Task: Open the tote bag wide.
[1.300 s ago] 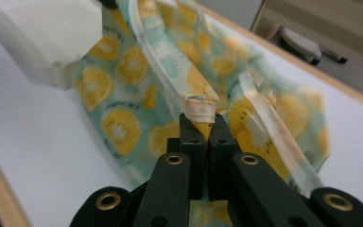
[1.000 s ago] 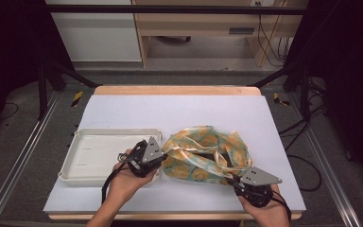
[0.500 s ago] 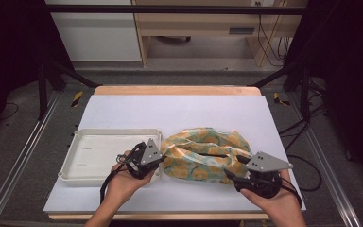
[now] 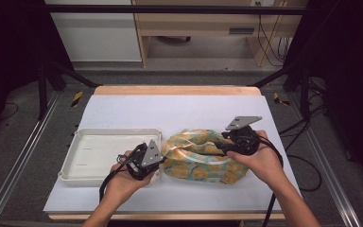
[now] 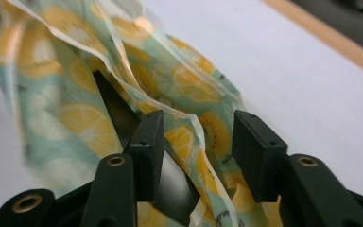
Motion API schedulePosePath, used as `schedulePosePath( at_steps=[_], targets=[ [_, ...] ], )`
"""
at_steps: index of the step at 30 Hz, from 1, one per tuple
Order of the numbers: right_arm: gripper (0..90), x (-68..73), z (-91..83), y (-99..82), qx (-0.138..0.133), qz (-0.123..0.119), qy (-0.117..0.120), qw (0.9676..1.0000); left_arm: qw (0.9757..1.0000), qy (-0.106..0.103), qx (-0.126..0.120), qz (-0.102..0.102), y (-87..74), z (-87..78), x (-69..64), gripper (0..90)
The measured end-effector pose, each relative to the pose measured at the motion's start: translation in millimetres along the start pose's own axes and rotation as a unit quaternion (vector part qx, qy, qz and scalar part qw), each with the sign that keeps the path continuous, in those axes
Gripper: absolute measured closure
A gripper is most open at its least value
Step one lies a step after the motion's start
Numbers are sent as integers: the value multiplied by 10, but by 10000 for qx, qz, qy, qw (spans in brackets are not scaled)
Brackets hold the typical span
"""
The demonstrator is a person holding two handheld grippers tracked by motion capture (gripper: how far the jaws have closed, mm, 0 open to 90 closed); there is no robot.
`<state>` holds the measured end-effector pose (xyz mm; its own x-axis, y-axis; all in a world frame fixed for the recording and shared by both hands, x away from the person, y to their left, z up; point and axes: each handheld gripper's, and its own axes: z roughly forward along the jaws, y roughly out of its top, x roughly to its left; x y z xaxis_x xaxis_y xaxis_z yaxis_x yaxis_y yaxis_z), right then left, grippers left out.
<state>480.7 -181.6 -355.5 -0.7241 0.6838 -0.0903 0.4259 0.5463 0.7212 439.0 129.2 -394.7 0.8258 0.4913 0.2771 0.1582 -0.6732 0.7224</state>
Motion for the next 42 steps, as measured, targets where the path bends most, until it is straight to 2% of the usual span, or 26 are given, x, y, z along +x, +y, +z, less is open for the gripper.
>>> schedulePosePath(
  at_steps=[1,5,10,11,13,14,15,16,17,18,19,21,24,27,29,30,32,34,38,42],
  targets=[
    [552,-13,61,4,100,-77,30,9999,10000,-14,-11,-32,-7,-1,2,887],
    [509,-73,271,-78,516,-69,118,9986,10000,-26,-31,-24,-17,-6,14,887],
    [496,-111,420,-147,783,39,155,9968,10000,-41,-77,12,-9,-1,-6,888],
    [517,-130,456,-161,881,31,176,9959,10000,-41,-82,8,-6,-4,-14,888],
    [655,-155,530,-188,1072,67,271,9938,9999,-37,-90,23,0,-13,-20,888],
    [684,-152,547,-194,1146,83,329,9928,9999,-43,-86,43,5,-21,-24,887],
    [684,-152,547,-194,1146,83,329,9928,9999,-41,-94,52,6,-25,-28,887],
    [742,-144,557,-199,1166,67,326,9926,9999,-32,-99,54,8,-30,-29,888],
    [836,-141,551,-195,1199,52,342,9922,9999,-30,-103,59,10,-35,-30,888],
    [836,-141,551,-195,1199,52,342,9922,9999,-20,-94,90,12,-42,-26,888],
    [882,-134,546,-194,1193,71,349,9922,9999,-39,-114,56,13,-43,-29,888],
    [900,-129,515,-191,1077,57,375,9935,9999,-21,-119,78,17,-53,-21,888],
    [900,-102,388,-170,728,119,244,9970,9999,-14,-126,33,24,-52,-9,888],
    [900,-47,201,-171,302,84,130,9994,9999,18,-109,15,37,-32,33,888],
    [900,40,-17,-201,-126,-6,-1,9999,10000,27,-94,-2,49,-14,51,888],
    [900,40,-17,-201,-126,-6,-1,9999,9999,52,-93,8,59,-2,63,888],
    [900,113,-152,-243,-408,-28,-1,9992,10000,61,-63,-10,83,28,85,888],
    [900,195,-288,-309,-660,-66,-114,9977,9999,102,-39,-12,111,66,112,888],
    [900,330,-498,-472,-1043,-70,-176,9944,9998,190,18,10,181,143,156,888],
    [900,414,-601,-596,-1236,-131,-186,9921,9995,297,-30,-65,239,203,210,889]
  ],
)
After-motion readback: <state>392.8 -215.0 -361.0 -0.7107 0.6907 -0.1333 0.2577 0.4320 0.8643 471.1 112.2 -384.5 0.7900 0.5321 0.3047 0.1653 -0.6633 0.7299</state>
